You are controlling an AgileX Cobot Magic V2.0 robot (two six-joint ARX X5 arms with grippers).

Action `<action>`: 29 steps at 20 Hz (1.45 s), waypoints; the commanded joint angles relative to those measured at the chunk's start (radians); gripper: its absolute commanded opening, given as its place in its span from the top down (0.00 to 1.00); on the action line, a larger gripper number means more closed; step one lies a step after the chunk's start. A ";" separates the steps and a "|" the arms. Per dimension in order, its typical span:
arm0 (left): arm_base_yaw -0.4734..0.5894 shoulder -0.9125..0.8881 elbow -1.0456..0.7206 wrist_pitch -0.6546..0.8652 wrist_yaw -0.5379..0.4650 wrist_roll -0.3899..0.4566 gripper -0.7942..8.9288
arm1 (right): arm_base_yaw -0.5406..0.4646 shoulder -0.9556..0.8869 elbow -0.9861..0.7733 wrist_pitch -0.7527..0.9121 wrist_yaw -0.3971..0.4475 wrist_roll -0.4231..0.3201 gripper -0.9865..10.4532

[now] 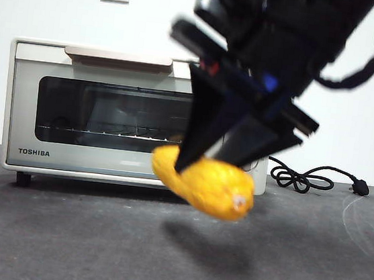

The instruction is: Take the corn from the table,put the corn in the oven

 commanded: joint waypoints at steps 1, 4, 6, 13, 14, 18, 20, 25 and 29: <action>-0.019 0.076 -0.001 0.068 -0.002 -0.006 0.92 | 0.037 -0.057 0.002 0.003 0.017 0.034 0.92; -0.053 0.174 0.000 0.182 -0.003 -0.006 0.92 | 0.065 -0.144 0.003 -0.002 0.027 0.048 0.92; -0.087 0.235 0.000 0.275 -0.042 -0.006 0.92 | 0.067 -0.202 0.012 -0.035 0.055 0.049 0.92; -0.187 0.381 0.034 0.426 -0.203 0.016 0.92 | 0.067 -0.318 0.070 -0.162 0.150 0.045 0.92; -0.196 0.406 0.051 0.425 -0.213 0.033 0.92 | 0.067 -0.325 0.081 -0.174 0.151 0.042 0.92; -0.222 0.504 0.153 0.384 -0.213 0.063 0.92 | 0.067 -0.333 0.116 -0.205 0.159 0.035 0.92; -0.233 0.530 0.206 0.306 -0.217 0.117 0.92 | 0.067 -0.333 0.125 -0.216 0.159 0.028 0.92; -0.258 0.536 0.257 0.104 -0.300 0.228 0.92 | 0.067 -0.333 0.136 -0.221 0.173 0.016 0.92; -0.259 0.554 0.257 0.044 -0.351 0.287 0.92 | 0.067 -0.333 0.137 -0.221 0.173 0.012 0.92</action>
